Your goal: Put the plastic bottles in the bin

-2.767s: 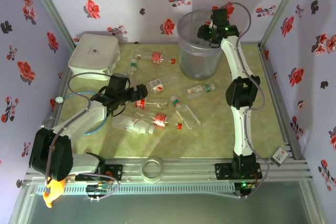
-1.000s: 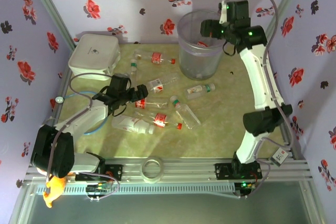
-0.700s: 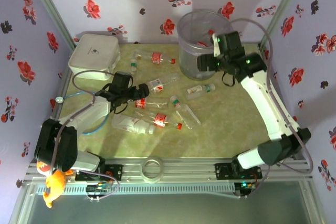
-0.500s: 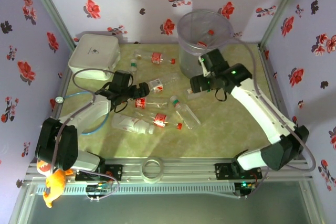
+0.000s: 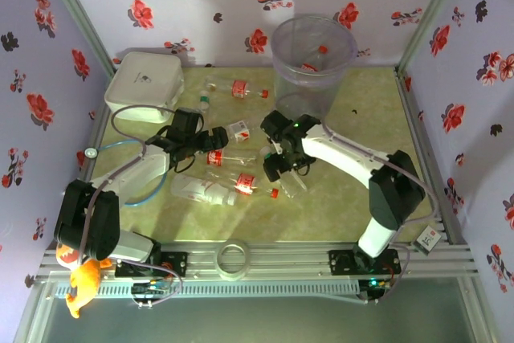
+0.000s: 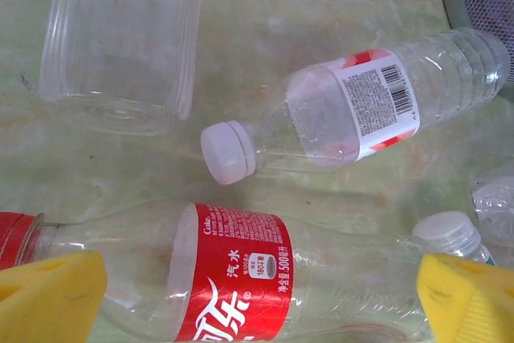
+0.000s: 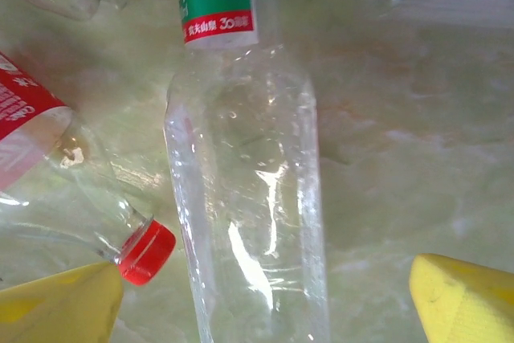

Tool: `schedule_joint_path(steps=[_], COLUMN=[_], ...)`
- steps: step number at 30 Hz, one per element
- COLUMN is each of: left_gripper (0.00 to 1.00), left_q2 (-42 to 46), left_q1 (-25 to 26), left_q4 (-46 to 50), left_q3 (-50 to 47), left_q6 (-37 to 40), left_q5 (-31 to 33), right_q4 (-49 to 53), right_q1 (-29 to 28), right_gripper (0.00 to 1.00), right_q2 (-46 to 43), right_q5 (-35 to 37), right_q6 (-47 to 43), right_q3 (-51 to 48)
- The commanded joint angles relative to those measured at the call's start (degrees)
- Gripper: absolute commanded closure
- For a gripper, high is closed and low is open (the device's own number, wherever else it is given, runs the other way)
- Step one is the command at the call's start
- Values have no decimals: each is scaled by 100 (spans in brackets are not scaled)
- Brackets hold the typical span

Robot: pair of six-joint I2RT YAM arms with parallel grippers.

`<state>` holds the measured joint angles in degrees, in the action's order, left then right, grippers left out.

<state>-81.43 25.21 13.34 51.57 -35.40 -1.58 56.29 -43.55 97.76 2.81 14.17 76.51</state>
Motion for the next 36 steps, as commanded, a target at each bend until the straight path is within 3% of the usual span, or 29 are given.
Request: schedule_joint_path(steps=[1, 10, 20, 36], left_gripper=[0, 0, 0, 0], left_q2=[-35, 22, -5, -26], left_q1=[-43, -58, -56, -69], left_q4=[3, -8, -25, -34], left_q3=[-61, -147, -119, -86], left_q6=[86, 88, 94, 89], left_q5=[-30, -27, -32, -28], right_q4=[-300, -789, -1052, 165], right_q1=[-15, 74, 101, 101], right_gripper=[8, 18, 22, 34], right_q2=[246, 853, 1185, -275], right_q5=[-114, -281, -190, 45], right_q6=[169, 358, 406, 145], right_q3=[-107, -343, -545, 141])
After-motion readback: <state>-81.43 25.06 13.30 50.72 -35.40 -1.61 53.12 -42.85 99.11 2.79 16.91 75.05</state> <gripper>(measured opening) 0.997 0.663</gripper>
